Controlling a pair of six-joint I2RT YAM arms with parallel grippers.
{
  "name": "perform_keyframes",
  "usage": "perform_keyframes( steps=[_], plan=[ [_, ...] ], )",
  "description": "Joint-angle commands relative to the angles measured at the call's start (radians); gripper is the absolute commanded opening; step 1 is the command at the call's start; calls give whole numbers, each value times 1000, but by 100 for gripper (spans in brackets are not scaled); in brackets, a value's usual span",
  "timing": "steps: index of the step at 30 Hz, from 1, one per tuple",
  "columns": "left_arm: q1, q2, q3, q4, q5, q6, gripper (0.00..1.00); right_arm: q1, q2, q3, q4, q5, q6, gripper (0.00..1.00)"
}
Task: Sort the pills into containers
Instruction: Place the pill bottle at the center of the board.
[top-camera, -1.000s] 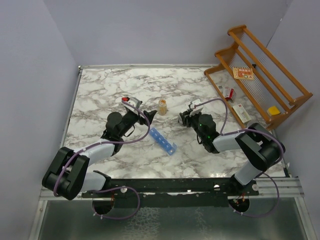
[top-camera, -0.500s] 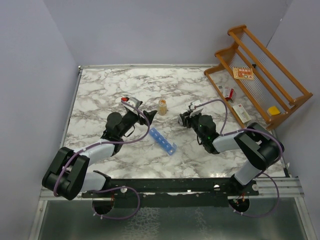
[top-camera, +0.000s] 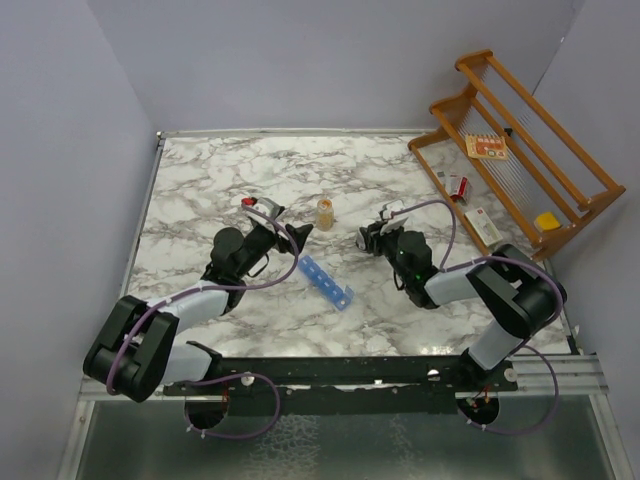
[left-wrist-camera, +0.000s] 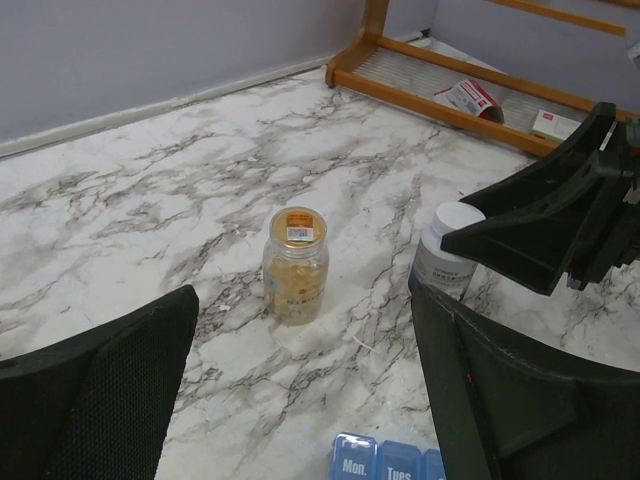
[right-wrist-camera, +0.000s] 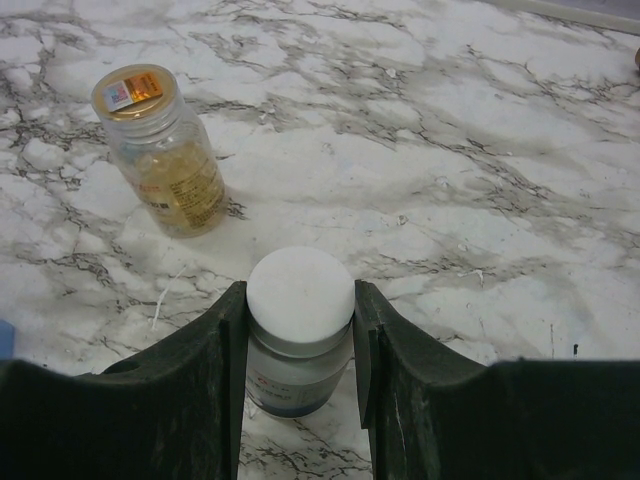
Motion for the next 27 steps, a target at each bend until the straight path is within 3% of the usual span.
perform_keyframes(
  steps=[1, 8, 14, 27],
  plan=[
    [7, -26, -8, 34, 28, -15, 90, 7, -31, -30, -28, 22, 15, 30],
    [7, -29, -10, 34, 22, -19, 90, 66, -75, -24, -73, 52, -44, 38],
    [7, -36, -17, 34, 21, -20, 90, 99, -70, -15, -80, 101, -70, 69],
    [8, -34, -23, 34, 16, -17, 90, 115, -116, -6, -29, 160, -147, 82]
  ],
)
